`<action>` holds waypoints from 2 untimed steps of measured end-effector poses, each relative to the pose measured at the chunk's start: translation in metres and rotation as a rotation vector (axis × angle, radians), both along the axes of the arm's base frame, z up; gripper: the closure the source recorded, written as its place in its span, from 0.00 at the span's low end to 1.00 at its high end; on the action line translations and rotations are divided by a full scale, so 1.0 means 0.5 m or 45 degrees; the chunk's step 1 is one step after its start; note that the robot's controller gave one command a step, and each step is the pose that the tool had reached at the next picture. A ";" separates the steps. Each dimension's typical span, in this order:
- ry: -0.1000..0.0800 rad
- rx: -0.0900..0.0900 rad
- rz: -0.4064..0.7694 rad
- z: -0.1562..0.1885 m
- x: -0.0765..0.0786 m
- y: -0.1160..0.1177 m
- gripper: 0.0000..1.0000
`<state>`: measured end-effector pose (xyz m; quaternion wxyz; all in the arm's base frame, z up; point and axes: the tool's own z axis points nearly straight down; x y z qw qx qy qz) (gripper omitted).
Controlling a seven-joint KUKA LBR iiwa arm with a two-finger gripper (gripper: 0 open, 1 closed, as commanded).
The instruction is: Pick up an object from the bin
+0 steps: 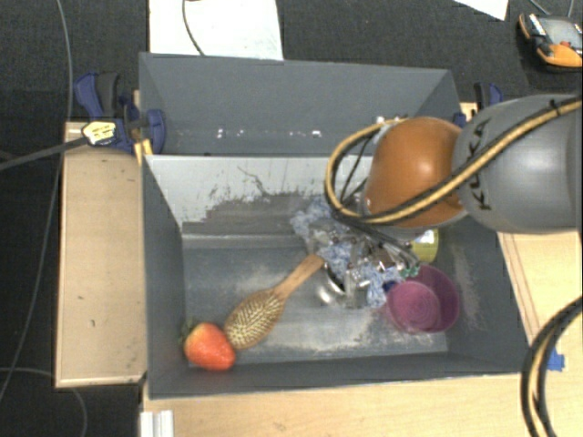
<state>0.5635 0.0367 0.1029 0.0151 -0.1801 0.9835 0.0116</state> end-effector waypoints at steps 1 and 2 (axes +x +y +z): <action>0.005 0.001 -0.057 -0.015 0.005 -0.031 0.00; -0.003 0.003 0.020 -0.019 -0.007 -0.046 0.00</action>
Offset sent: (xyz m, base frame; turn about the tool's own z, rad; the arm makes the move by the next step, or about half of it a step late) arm -0.0042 -0.0231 -0.0102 -0.0173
